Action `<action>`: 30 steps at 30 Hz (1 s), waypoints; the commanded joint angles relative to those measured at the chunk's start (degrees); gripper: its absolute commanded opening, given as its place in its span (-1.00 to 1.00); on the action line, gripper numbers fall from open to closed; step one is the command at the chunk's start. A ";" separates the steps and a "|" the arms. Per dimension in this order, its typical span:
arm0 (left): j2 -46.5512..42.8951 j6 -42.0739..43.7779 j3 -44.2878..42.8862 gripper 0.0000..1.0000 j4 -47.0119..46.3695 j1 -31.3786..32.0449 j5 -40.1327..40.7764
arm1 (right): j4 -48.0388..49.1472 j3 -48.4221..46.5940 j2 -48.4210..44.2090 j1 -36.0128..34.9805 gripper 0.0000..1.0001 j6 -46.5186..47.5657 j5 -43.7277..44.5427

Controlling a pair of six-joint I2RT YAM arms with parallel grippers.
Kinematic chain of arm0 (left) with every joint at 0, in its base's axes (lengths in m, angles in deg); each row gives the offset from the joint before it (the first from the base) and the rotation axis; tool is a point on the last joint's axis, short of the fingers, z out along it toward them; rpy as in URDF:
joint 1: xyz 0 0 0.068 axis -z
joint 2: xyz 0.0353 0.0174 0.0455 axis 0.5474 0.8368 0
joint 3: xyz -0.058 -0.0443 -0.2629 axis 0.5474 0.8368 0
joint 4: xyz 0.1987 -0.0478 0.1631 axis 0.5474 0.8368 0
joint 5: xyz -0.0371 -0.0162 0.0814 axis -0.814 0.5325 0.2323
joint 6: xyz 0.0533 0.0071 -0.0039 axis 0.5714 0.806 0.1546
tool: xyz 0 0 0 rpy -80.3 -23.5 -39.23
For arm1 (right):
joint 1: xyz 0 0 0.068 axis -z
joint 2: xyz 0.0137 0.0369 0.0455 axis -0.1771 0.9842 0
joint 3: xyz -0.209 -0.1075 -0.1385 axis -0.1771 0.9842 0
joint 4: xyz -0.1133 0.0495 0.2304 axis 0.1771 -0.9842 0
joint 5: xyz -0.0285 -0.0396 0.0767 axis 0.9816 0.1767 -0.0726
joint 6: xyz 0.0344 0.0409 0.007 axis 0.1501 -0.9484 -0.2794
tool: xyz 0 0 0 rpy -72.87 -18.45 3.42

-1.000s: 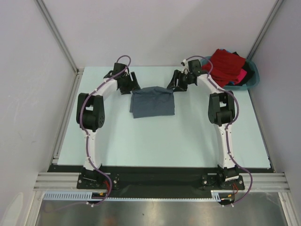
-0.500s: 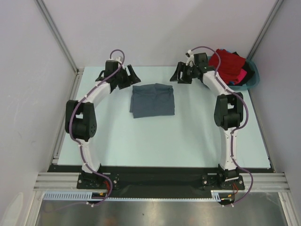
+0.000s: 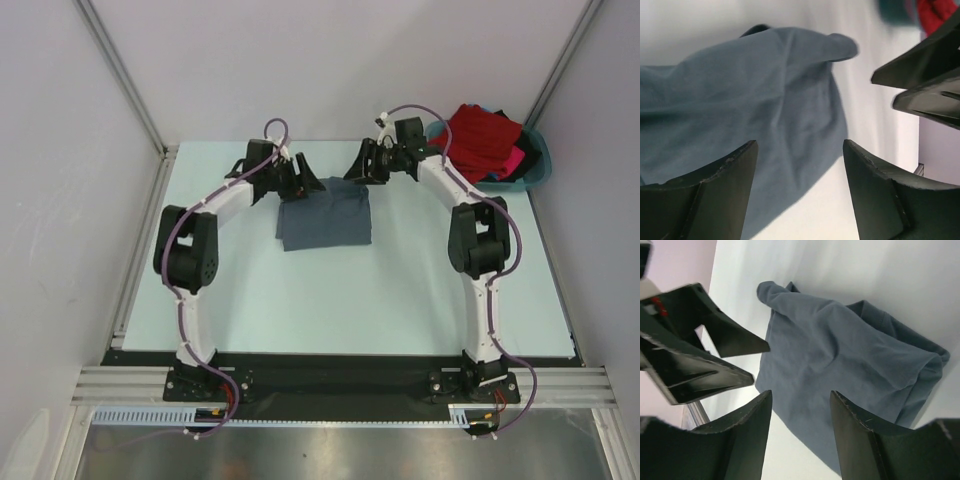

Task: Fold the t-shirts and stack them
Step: Fold the tshirt

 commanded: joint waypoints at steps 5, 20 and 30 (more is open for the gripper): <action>10.35 -0.88 -10.27 0.48 2.45 -0.37 -2.68 | 1.62 -6.25 8.46 0.81 0.06 -3.61 -3.54; 20.21 0.43 -23.46 0.57 2.10 -3.36 2.59 | 4.78 -16.53 20.51 3.71 0.10 -1.24 -0.02; 17.48 7.20 -22.41 0.60 10.88 -4.24 16.28 | 2.42 -19.44 21.13 6.26 0.19 2.62 8.14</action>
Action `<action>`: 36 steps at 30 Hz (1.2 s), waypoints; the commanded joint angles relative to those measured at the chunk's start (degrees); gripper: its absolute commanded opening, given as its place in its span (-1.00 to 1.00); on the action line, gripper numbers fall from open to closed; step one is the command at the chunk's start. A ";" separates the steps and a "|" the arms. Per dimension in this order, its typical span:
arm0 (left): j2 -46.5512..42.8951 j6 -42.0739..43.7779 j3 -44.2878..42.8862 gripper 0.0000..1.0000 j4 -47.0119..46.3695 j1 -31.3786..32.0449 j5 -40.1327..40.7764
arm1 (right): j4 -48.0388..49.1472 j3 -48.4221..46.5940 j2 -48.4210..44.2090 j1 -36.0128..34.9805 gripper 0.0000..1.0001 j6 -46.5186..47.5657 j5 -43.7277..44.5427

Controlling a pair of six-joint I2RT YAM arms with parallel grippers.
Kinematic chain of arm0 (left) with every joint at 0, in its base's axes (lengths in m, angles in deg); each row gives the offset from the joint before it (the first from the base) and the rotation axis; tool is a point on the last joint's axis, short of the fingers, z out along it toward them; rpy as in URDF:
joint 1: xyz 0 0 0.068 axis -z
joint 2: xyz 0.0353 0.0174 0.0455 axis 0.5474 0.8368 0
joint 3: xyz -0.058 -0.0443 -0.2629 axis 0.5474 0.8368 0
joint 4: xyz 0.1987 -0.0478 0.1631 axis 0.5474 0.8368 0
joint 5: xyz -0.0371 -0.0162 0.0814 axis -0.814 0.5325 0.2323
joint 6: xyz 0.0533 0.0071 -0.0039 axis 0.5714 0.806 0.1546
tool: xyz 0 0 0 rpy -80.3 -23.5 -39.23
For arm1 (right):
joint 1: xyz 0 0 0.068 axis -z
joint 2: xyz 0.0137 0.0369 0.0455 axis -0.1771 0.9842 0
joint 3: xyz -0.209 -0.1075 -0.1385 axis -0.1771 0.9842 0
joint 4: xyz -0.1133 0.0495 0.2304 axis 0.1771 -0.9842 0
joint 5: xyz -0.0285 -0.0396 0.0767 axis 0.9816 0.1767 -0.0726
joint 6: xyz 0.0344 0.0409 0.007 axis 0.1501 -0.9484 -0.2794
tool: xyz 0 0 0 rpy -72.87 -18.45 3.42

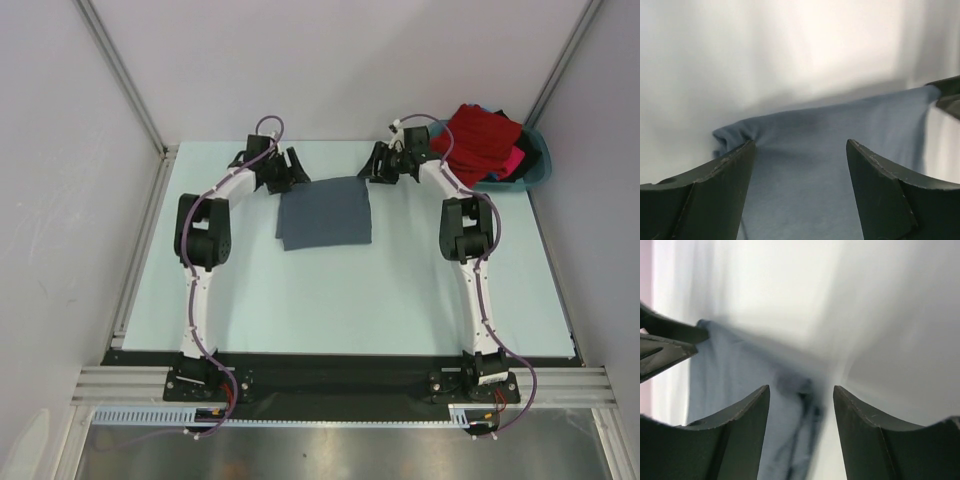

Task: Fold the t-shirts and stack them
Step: Fold the tshirt

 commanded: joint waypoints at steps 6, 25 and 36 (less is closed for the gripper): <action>-13.24 6.34 9.30 0.61 2.90 -0.22 15.47 | -1.13 6.34 -8.70 2.09 0.22 4.96 8.76; -40.33 -2.53 46.23 0.72 -8.28 4.79 16.18 | -0.69 30.44 -23.48 -0.90 0.43 6.27 1.03; -34.98 -3.33 44.39 0.73 -5.56 7.17 20.83 | -0.69 30.71 -23.22 -2.66 0.43 6.45 0.06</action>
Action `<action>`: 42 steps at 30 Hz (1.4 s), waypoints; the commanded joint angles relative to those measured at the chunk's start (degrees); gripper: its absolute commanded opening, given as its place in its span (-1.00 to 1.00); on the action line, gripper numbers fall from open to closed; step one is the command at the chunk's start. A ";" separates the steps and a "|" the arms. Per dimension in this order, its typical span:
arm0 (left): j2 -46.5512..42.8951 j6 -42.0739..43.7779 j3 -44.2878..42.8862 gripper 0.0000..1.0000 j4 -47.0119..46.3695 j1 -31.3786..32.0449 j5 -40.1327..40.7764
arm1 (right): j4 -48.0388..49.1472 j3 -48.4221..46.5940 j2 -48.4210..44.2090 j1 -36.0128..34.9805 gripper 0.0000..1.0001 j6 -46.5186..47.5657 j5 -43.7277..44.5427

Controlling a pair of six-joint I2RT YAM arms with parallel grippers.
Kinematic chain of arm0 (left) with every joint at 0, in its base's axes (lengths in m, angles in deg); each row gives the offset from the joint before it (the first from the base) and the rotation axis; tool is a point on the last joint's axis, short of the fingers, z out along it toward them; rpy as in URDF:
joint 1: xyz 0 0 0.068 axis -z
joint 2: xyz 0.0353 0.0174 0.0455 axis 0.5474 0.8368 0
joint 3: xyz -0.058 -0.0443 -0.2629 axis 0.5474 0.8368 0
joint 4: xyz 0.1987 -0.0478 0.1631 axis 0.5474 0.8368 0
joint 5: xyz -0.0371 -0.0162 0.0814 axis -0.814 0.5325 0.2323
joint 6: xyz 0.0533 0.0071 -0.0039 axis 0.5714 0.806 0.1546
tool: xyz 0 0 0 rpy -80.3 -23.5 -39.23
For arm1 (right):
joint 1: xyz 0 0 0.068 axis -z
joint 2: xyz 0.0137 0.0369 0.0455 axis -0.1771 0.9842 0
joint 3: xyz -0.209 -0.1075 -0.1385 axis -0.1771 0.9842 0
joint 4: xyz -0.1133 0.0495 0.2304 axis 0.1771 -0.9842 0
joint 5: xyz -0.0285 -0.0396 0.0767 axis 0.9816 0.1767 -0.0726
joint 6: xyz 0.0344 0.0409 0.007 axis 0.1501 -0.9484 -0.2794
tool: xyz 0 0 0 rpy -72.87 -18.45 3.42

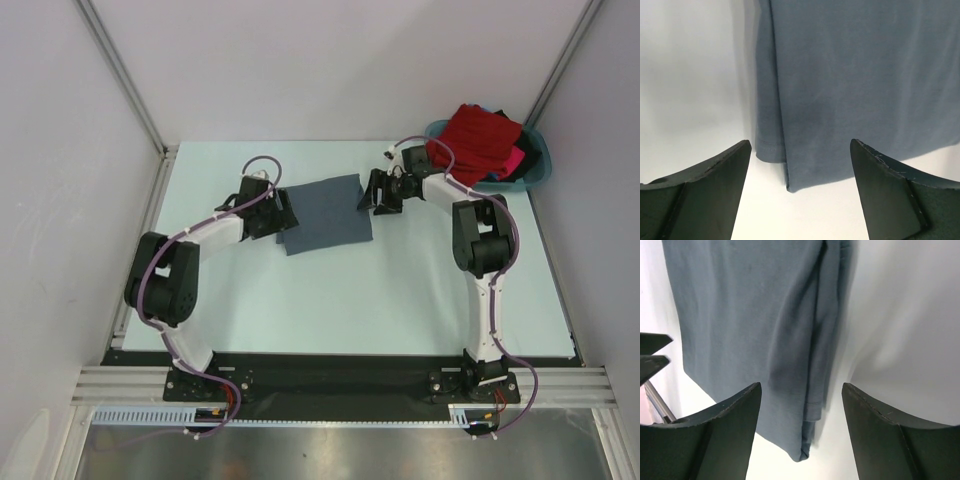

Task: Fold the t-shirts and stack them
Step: Fold the tshirt

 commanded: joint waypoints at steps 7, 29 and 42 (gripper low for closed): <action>4.23 -2.04 -2.54 0.73 -2.48 0.85 2.18 | 0.87 -1.12 -1.90 -0.41 0.43 0.79 -2.24; 8.01 -9.69 -1.49 -0.87 -14.96 3.58 -10.83 | -0.28 -1.56 -0.40 -1.02 0.40 1.14 -2.59; 2.84 -4.43 -1.93 -0.99 0.14 3.14 6.37 | -0.89 1.25 -2.07 -1.46 0.31 1.49 -2.68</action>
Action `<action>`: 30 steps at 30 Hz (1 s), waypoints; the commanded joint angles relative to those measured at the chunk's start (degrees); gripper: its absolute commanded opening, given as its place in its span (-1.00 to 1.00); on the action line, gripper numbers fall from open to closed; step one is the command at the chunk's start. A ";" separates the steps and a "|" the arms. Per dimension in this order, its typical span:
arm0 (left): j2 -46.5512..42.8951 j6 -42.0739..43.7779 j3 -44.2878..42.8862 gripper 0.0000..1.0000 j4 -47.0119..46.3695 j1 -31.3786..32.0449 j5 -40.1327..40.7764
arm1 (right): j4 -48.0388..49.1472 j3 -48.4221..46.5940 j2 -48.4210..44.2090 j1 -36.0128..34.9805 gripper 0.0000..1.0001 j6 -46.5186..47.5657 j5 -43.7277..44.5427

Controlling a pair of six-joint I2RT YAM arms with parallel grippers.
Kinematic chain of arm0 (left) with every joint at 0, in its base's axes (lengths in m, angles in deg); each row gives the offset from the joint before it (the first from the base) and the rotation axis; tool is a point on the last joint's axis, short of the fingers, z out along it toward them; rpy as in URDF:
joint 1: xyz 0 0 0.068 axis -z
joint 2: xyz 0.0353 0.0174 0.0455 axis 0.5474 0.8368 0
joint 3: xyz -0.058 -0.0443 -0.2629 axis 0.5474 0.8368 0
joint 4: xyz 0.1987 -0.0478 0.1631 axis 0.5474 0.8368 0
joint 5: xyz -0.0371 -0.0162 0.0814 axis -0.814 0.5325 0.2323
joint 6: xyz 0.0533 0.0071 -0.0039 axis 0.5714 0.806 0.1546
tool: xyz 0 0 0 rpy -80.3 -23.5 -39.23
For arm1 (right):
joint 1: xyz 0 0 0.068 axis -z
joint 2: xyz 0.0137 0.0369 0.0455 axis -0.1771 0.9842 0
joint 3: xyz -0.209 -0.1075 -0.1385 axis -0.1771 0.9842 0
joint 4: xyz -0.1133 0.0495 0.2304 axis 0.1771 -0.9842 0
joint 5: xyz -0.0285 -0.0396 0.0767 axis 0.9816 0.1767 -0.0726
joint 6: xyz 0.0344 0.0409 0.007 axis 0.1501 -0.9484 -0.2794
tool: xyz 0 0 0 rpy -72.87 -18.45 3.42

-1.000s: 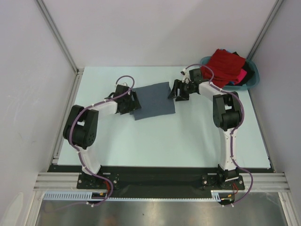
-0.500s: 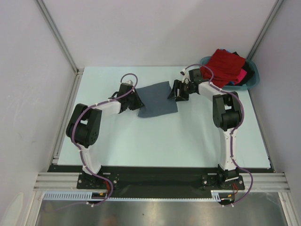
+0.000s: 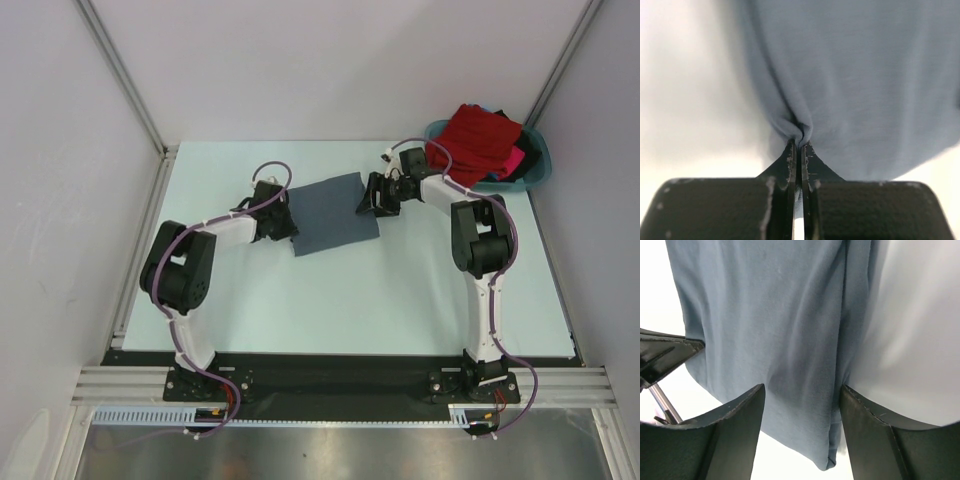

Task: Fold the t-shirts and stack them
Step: Fold the tshirt

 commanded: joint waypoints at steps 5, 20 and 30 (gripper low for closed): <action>-6.80 5.78 -0.70 -1.00 11.38 -1.63 13.39 | 1.74 5.16 -4.27 -1.22 0.25 -0.64 -3.30; -10.57 9.12 -1.85 0.98 12.81 -2.69 19.02 | 2.44 6.67 -10.17 -1.23 0.42 0.95 3.03; -7.95 6.57 -0.97 0.99 10.08 -1.73 12.34 | 1.91 -4.32 -2.26 -0.44 0.43 0.50 1.98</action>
